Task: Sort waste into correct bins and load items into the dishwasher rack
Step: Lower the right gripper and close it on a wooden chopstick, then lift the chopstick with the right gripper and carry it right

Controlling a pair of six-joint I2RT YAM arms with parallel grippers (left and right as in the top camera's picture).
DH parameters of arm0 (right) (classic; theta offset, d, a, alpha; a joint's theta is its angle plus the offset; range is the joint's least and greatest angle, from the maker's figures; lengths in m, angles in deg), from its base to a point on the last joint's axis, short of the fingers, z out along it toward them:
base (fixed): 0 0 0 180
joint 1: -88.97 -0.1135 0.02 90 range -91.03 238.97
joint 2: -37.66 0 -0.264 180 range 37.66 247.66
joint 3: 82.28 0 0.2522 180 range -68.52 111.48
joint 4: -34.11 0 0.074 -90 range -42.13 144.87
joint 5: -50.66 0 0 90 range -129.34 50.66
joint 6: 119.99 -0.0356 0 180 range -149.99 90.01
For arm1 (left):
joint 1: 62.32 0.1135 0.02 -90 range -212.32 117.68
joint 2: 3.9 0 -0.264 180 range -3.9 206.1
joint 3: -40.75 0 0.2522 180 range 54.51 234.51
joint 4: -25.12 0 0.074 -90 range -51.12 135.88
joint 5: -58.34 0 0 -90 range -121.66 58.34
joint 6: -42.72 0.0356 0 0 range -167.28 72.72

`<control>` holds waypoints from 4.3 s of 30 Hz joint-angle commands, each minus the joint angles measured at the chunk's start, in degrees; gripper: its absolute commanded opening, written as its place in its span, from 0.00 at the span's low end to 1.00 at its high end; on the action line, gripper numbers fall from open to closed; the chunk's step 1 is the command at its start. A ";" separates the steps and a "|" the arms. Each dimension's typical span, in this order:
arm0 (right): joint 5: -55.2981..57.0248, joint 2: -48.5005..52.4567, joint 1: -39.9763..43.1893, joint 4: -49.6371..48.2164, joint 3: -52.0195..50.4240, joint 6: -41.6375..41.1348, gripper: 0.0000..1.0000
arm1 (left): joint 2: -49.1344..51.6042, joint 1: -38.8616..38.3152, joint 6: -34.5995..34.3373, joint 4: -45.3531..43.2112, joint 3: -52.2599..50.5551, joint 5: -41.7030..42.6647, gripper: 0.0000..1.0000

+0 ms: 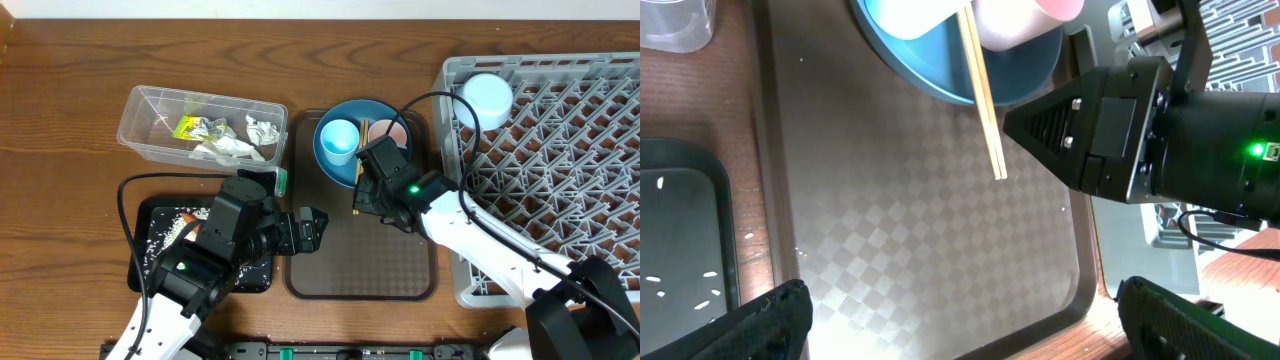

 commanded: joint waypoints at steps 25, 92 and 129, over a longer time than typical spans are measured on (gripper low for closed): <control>-0.61 -1.05 -1.09 -0.39 -0.15 0.39 0.21 | -0.02 0.24 0.09 -0.02 0.15 -0.35 1.00; -0.42 -1.05 -2.56 1.88 -0.20 -2.19 0.18 | -0.02 0.24 0.09 -0.02 0.15 -0.35 1.00; -3.85 -7.04 -1.49 5.16 -0.13 1.11 0.01 | -0.02 0.24 0.11 -0.02 0.15 -0.35 1.00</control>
